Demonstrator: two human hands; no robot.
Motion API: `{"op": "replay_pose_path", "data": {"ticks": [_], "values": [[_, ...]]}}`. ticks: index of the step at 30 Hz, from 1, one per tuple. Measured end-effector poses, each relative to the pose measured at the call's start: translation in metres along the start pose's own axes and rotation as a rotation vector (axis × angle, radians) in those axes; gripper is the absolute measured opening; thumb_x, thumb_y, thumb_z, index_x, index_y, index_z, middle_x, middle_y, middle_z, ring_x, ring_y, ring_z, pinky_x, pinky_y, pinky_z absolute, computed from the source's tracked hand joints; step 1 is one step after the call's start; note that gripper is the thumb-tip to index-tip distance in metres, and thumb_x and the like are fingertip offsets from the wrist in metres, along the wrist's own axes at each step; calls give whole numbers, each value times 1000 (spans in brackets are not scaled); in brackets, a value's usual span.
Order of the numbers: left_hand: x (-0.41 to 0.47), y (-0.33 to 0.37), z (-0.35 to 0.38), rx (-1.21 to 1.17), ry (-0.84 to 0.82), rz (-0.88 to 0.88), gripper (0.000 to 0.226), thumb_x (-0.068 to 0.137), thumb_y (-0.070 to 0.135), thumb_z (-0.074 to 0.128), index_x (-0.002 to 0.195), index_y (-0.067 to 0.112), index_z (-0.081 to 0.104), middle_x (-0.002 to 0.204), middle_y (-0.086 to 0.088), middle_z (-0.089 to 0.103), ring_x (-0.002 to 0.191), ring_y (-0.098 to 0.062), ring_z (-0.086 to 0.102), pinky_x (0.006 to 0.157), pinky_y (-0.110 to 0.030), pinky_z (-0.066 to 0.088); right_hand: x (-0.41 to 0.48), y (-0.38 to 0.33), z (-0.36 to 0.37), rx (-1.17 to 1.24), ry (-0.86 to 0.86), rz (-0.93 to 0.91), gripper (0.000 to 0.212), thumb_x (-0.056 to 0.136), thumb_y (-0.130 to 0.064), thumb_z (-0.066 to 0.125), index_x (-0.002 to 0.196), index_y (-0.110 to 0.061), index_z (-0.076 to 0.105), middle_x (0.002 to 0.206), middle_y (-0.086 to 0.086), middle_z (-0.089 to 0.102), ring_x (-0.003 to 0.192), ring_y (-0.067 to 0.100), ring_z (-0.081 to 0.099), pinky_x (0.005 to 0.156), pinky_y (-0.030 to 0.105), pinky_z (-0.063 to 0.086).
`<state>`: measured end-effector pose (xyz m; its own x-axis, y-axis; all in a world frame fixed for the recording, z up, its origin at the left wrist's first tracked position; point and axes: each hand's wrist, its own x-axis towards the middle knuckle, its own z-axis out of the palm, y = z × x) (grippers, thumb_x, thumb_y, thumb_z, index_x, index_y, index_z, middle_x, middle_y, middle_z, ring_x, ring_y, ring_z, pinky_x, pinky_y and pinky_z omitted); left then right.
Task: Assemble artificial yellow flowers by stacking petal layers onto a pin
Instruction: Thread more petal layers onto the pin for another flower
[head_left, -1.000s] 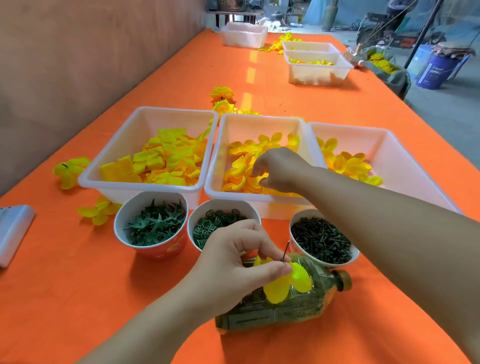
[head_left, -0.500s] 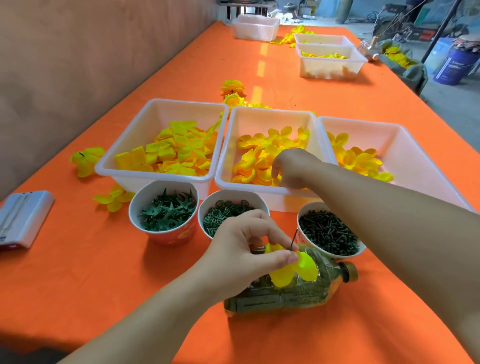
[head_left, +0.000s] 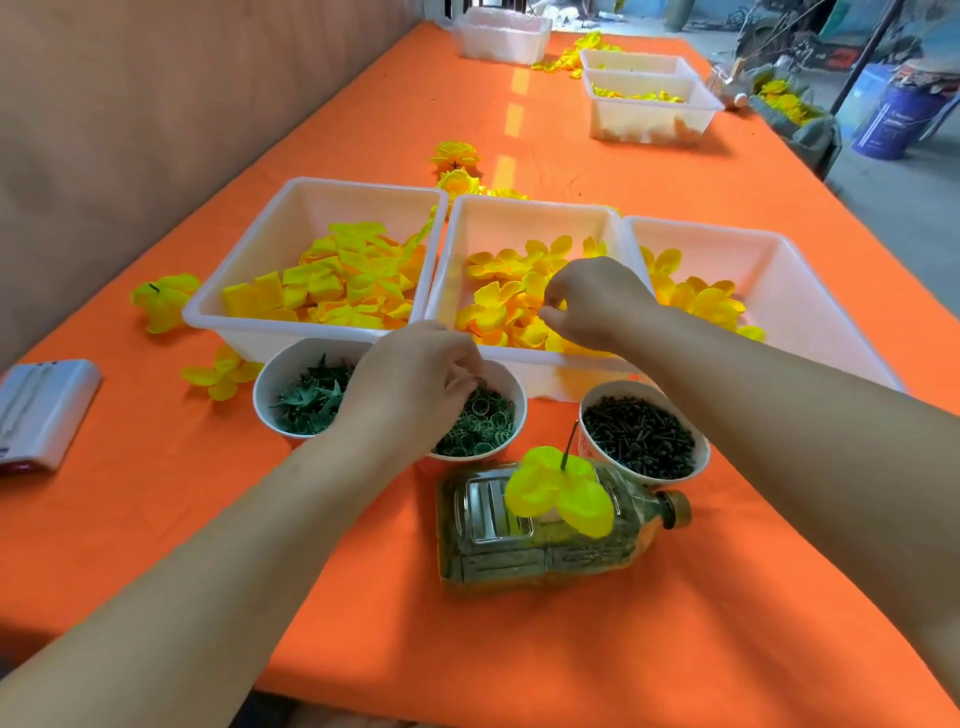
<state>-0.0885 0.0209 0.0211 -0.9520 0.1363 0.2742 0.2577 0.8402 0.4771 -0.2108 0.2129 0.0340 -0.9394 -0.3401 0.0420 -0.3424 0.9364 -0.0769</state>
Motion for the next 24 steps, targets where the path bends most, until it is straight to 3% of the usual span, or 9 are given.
{"op": "replay_pose_path", "data": {"ticks": [3,11,16,21,24], "values": [[17,3,4,390,-293,-33,23,90,25,69,113,25,72,113,-3,66,105,-27,62,82,-38,52,-8,-6,-4,113,136,-49,22,94,-28,58,101,-15,75,109,7,71,104,30,61,85,41,52],[21,18,17,506,-520,-29,23,97,24,59,114,15,71,116,-7,67,107,-29,62,84,-34,48,-49,-11,-14,310,295,-142,16,92,-25,65,97,-14,76,104,5,73,100,25,63,85,40,49],[20,16,11,410,-450,-34,22,93,8,56,106,14,73,108,-8,70,101,-30,65,86,-36,52,-58,-6,-12,316,246,-108,18,93,-26,64,99,-14,76,107,3,73,102,24,63,87,39,48],[18,11,14,358,-386,-19,20,92,6,58,88,23,68,74,6,49,81,-22,53,72,-31,43,-63,-8,-9,358,256,-100,17,94,-26,65,99,-15,76,107,2,73,104,21,64,89,39,48],[21,10,14,426,-381,-74,10,90,9,64,95,15,71,98,-6,67,92,-26,64,76,-32,49,-66,-9,-11,380,250,-96,18,94,-26,65,100,-14,76,108,2,73,105,20,64,90,38,48]]}}
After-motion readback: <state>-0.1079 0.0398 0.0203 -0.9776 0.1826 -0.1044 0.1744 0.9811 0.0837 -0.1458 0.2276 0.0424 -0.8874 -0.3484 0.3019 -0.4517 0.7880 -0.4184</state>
